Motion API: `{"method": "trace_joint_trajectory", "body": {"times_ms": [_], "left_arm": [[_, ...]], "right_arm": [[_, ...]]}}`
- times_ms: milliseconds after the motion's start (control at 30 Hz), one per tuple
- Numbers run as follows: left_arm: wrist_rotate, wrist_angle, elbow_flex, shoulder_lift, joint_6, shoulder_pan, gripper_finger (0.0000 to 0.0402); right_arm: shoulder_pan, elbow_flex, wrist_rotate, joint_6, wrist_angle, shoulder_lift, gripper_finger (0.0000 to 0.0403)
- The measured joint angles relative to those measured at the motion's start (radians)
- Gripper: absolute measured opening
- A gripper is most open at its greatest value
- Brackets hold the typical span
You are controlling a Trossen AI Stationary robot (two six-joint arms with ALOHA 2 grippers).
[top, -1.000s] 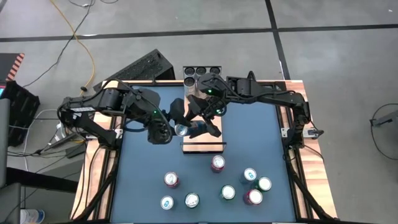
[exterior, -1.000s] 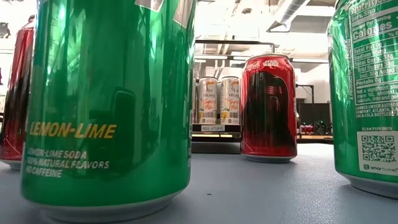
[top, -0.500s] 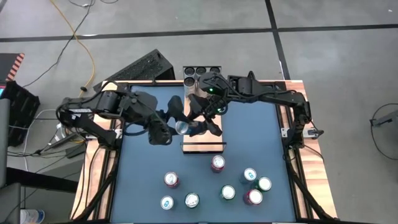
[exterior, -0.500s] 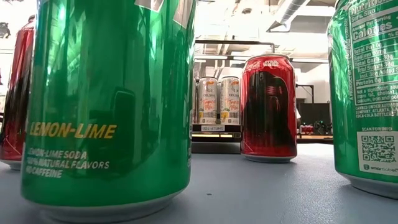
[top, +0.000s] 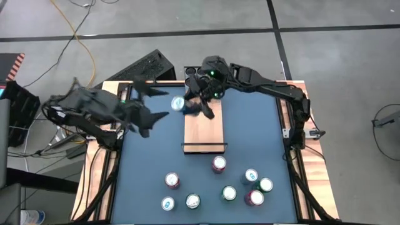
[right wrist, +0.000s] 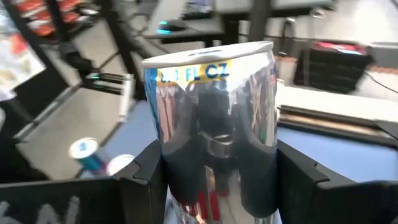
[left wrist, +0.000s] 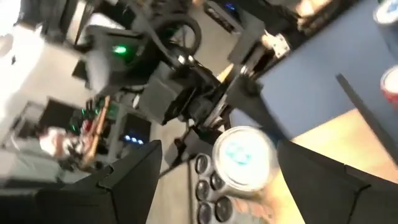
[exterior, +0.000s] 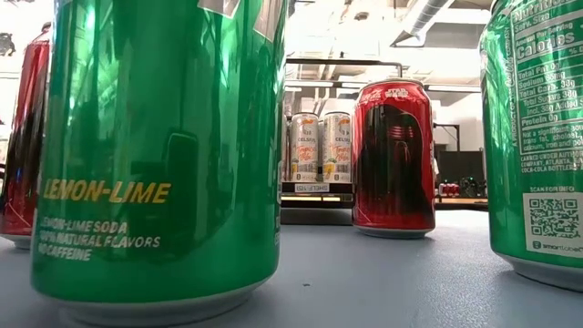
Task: Place canned beverage on shelf
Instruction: Put the top left blue soda can on the shelf
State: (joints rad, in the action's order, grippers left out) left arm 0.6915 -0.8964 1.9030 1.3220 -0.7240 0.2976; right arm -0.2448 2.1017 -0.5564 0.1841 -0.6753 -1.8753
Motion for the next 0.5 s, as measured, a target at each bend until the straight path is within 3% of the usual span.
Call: {"method": "trace_joint_trajectory", "body": {"times_ms": [267, 500], "left_arm": [[0.012, 0.005, -0.001, -0.091, 0.191, 0.028, 0.0305], [-0.012, 0.018, -0.002, -0.114, 0.230, 0.033, 0.0305]], "right_arm": [[-0.108, 0.000, 0.003, 0.021, 0.031, 0.002, 0.0208], [-0.205, 0.002, -0.172, 0.034, 0.032, 0.025, 0.0208]]}}
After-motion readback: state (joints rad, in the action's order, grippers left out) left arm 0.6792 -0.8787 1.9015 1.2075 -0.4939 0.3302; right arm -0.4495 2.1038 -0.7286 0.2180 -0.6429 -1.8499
